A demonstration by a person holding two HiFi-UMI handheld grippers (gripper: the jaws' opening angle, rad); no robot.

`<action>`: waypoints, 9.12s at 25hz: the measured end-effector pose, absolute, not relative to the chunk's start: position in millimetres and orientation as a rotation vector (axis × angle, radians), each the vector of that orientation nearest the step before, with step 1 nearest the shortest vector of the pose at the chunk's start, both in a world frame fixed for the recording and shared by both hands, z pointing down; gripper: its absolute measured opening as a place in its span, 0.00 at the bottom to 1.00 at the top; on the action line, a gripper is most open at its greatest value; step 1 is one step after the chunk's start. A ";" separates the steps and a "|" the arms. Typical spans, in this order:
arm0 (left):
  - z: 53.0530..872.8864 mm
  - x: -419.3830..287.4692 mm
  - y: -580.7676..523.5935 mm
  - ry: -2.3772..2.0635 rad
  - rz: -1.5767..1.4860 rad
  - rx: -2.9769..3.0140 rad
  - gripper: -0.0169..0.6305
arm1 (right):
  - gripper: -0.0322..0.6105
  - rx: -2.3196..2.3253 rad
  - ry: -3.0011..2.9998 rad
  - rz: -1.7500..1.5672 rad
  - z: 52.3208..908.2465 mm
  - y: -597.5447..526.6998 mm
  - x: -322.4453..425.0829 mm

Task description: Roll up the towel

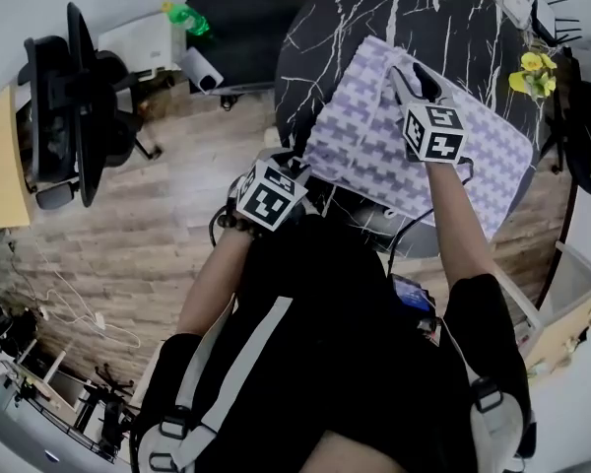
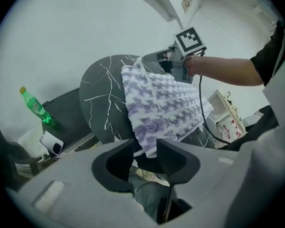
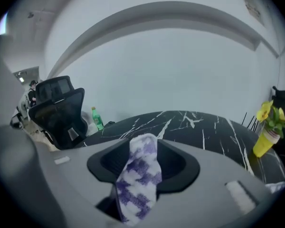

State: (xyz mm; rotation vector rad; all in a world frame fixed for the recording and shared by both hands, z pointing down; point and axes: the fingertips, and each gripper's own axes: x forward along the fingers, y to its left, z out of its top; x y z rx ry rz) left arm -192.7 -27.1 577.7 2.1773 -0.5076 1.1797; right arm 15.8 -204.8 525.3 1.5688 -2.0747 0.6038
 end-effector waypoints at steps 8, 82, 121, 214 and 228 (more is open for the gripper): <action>600.4 -180.6 -23.9 -0.411 1.162 2.109 0.27 | 0.31 1.421 -2.071 0.512 524.9 -235.4 -30.2; 556.4 -144.4 22.3 -0.422 1.249 2.149 0.09 | 0.09 1.240 -2.188 0.820 525.1 -248.4 -48.8; 525.9 -112.6 40.6 -0.685 1.078 2.184 0.27 | 0.22 1.418 -2.032 0.518 502.4 -162.5 76.1; 516.9 25.9 91.7 -0.679 1.036 2.190 0.27 | 0.22 1.388 -2.004 0.756 534.0 -114.2 181.6; 558.6 -24.7 79.1 -0.706 0.976 2.050 0.38 | 0.48 1.322 -1.992 0.687 527.1 -147.8 90.9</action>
